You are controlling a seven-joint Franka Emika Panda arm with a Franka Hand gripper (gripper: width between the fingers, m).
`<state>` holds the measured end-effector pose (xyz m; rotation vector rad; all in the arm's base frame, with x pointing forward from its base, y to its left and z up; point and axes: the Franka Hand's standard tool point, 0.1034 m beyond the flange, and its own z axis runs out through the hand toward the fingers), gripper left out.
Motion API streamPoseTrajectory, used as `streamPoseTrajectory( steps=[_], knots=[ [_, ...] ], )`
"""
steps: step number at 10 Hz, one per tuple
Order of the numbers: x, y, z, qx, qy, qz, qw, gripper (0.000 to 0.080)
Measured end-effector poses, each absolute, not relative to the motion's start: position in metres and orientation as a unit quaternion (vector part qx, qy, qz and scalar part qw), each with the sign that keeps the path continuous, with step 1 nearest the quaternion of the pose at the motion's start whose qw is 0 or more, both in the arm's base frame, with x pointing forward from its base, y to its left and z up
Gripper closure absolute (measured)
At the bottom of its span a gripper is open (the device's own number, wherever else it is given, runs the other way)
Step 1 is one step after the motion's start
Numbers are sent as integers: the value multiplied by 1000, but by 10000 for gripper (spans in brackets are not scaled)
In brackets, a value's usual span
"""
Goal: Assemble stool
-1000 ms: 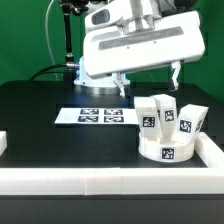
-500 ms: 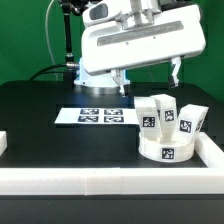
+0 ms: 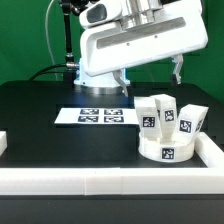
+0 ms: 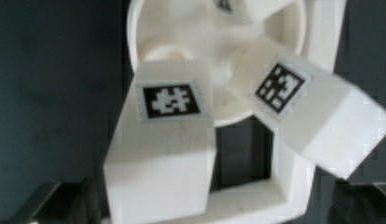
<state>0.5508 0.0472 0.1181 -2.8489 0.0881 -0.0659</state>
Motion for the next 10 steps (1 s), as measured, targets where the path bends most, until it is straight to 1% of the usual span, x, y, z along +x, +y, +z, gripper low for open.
streamPoseTrajectory(
  steps=[1,4,7,8,10],
  knots=[
    [552,48,118,-988,39,-16,150,150],
    [552,48,117,-988,22,-21,149,150],
    [560,50,116,-973,-194,-44,119,150],
    [560,50,116,-970,-209,-46,118,150],
    [560,49,115,-949,-290,-55,114,150]
  ],
)
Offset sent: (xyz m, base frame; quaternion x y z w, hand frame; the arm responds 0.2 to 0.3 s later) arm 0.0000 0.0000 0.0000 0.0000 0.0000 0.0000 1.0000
